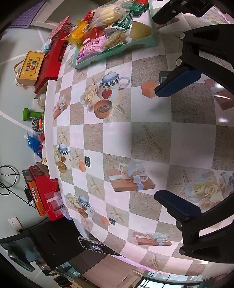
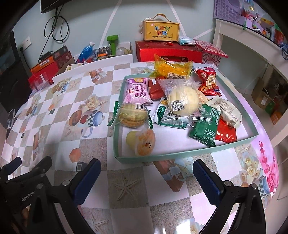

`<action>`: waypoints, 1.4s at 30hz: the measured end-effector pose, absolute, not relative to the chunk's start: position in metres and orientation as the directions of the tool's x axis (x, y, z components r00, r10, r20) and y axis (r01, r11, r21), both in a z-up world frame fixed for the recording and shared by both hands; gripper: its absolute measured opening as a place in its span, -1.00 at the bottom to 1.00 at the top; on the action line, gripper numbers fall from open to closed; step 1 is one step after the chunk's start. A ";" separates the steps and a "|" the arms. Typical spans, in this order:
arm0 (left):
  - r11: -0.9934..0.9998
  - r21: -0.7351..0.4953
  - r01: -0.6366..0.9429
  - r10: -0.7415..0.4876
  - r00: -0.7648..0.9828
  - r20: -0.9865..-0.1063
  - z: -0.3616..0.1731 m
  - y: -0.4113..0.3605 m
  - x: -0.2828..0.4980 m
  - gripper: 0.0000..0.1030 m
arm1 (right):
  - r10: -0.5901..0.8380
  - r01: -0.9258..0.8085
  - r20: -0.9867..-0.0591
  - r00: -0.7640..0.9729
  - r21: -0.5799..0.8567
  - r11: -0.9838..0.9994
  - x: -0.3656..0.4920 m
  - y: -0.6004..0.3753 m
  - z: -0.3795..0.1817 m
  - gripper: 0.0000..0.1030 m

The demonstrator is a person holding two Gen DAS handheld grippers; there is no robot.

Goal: Organize snacks

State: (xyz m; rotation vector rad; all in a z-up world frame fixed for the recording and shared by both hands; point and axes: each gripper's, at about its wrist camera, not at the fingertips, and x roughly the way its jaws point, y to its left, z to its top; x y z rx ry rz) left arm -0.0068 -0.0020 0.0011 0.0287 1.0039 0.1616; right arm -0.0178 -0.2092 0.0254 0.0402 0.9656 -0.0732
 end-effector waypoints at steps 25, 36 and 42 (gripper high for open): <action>0.991 0.089 -0.103 0.130 0.515 -0.847 -0.009 -0.006 0.005 0.99 | -0.068 0.082 -0.816 0.574 -0.025 0.996 -0.009 -0.212 0.020 1.00; 0.994 0.078 -0.080 0.108 0.506 -0.856 -0.016 -0.009 0.009 0.99 | -0.076 0.087 -0.824 0.562 -0.032 0.996 -0.005 -0.210 0.014 1.00; 0.994 0.087 -0.073 0.112 0.511 -0.853 -0.017 -0.011 0.008 0.99 | -0.075 0.081 -0.825 0.560 -0.035 0.996 -0.004 -0.208 0.013 1.00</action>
